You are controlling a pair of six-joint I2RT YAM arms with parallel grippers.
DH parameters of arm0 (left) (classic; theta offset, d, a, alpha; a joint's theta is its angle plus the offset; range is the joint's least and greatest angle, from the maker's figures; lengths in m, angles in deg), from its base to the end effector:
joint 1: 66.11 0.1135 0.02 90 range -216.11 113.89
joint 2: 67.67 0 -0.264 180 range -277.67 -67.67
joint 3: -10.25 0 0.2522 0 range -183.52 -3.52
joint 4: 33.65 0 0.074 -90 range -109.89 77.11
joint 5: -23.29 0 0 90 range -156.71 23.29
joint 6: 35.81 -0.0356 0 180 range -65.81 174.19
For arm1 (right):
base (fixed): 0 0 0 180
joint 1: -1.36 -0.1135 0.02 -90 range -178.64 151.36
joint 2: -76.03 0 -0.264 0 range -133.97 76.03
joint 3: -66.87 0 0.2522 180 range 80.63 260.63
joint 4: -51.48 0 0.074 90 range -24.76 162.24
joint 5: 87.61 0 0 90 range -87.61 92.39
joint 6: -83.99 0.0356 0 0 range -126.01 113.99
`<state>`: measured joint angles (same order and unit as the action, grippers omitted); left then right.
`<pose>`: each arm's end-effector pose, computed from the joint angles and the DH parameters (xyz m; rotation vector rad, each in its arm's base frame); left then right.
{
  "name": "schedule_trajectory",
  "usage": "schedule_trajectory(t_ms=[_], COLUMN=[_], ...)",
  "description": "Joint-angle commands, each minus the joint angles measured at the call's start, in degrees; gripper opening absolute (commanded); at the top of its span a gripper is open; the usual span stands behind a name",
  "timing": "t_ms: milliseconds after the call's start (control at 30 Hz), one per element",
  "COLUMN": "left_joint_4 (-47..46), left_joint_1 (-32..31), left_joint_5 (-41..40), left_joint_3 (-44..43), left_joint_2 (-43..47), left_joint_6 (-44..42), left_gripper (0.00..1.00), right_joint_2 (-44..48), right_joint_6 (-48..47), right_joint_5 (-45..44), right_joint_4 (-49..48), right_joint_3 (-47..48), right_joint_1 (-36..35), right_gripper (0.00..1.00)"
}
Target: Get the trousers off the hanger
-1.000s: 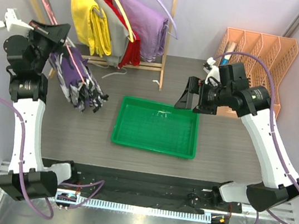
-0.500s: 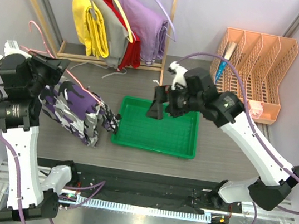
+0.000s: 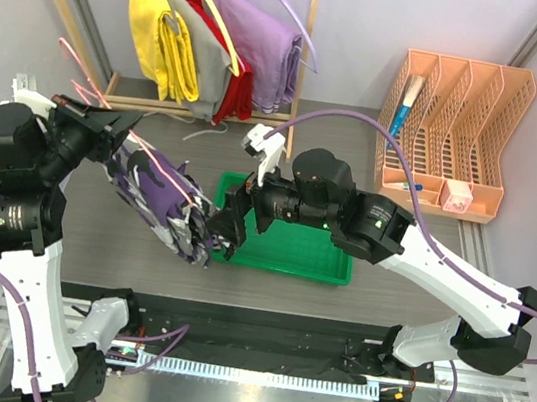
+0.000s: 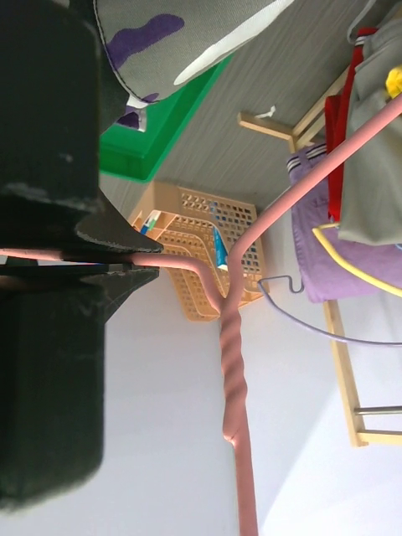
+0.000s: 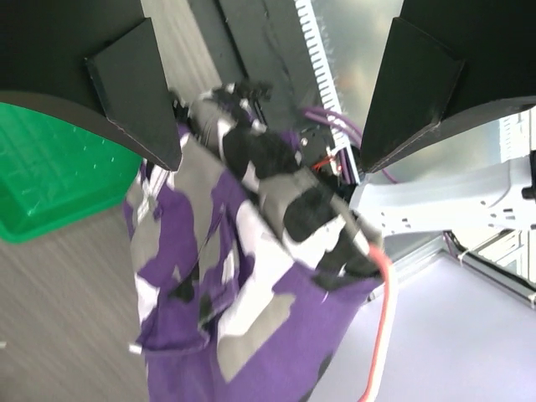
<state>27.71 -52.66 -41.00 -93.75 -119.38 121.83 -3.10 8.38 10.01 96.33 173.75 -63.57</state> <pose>0.1159 0.0118 0.5035 -0.9062 1.5997 -1.0678 0.1219 0.2718 0.4581 -0.9473 1.7751 1.0504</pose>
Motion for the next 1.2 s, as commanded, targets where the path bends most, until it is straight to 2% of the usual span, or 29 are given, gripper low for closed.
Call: schedule_trajectory(t_ms=[0,367,533,800,900,967,1000,1067,1167], left_joint_4=[-6.5,-8.0,-8.4,-8.8,-9.1,-9.2,-9.3,-9.4,-9.5], left_joint_1=[-0.2,-0.3,-0.3,-0.3,-0.3,-0.3,-0.3,-0.3,-0.4], left_joint_5=[4.3,7.6,8.1,9.4,9.8,10.1,10.1,10.3,10.7], left_joint_3=[-3.4,-3.5,-3.2,-2.4,-2.0,-2.0,-1.9,-1.9,-1.4], left_joint_2=[2.0,2.7,3.2,3.4,3.5,3.5,3.5,3.6,4.0], left_joint_6=[4.9,8.2,9.0,9.9,10.1,10.4,10.5,10.8,11.0], left_gripper=[0.0,0.0,0.0,0.0,0.0,0.0,0.0,0.0,0.0], right_joint_2=[1.3,-0.1,-0.2,-1.5,-1.8,-1.6,-1.3,-0.9,-1.3], right_joint_6=[-1.4,-3.7,-2.7,-2.7,-3.2,-3.9,-4.1,-4.5,-5.5], right_joint_5=[0.3,-3.7,-4.0,-4.1,-7.3,-11.6,-12.3,-13.2,-13.2], right_joint_4=[-7.6,-9.0,-13.7,-17.7,-18.3,-19.4,-20.8,-22.4,-24.1], right_joint_3=[-2.2,-3.5,-6.0,-7.6,-7.6,-8.6,-9.0,-10.2,-10.8], right_joint_1=[-1.4,-2.3,-2.7,-2.8,-2.8,-2.8,-2.8,-2.8,-2.8], right_gripper=[0.92,0.91,0.87,0.86,0.86,0.85,0.84,0.75,0.72])
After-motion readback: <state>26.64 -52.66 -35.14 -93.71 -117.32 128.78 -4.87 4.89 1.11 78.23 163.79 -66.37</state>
